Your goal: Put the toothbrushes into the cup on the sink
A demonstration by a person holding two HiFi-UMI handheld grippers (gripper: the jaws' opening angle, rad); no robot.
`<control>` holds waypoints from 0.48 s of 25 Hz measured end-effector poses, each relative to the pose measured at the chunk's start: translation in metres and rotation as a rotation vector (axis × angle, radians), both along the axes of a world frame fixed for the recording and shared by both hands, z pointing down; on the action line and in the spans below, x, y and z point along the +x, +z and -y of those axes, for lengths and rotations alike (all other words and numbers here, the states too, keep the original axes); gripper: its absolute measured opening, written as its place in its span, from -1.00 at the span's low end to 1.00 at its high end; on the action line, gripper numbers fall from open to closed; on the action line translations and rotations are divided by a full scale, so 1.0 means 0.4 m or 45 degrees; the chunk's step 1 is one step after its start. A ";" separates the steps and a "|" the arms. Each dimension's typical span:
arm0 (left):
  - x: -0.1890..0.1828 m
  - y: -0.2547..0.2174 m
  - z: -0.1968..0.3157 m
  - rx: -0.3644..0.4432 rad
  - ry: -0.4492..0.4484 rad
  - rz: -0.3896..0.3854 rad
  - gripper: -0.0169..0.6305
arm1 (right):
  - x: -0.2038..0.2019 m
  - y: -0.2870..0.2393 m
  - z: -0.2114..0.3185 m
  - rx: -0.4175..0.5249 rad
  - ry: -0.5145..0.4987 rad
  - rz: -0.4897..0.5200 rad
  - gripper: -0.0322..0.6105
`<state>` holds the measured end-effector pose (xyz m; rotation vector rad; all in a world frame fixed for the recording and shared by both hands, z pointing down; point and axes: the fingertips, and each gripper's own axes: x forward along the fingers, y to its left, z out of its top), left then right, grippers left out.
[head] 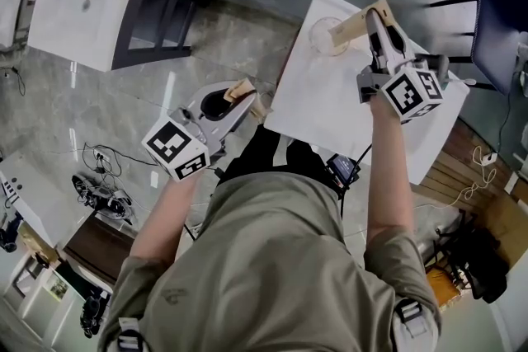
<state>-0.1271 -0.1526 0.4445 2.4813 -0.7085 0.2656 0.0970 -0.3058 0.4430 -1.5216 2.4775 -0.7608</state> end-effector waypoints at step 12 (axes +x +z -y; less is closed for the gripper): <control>0.014 0.008 -0.005 -0.016 0.005 0.015 -0.77 | -0.028 0.025 -0.014 0.048 -0.050 -0.107 -0.75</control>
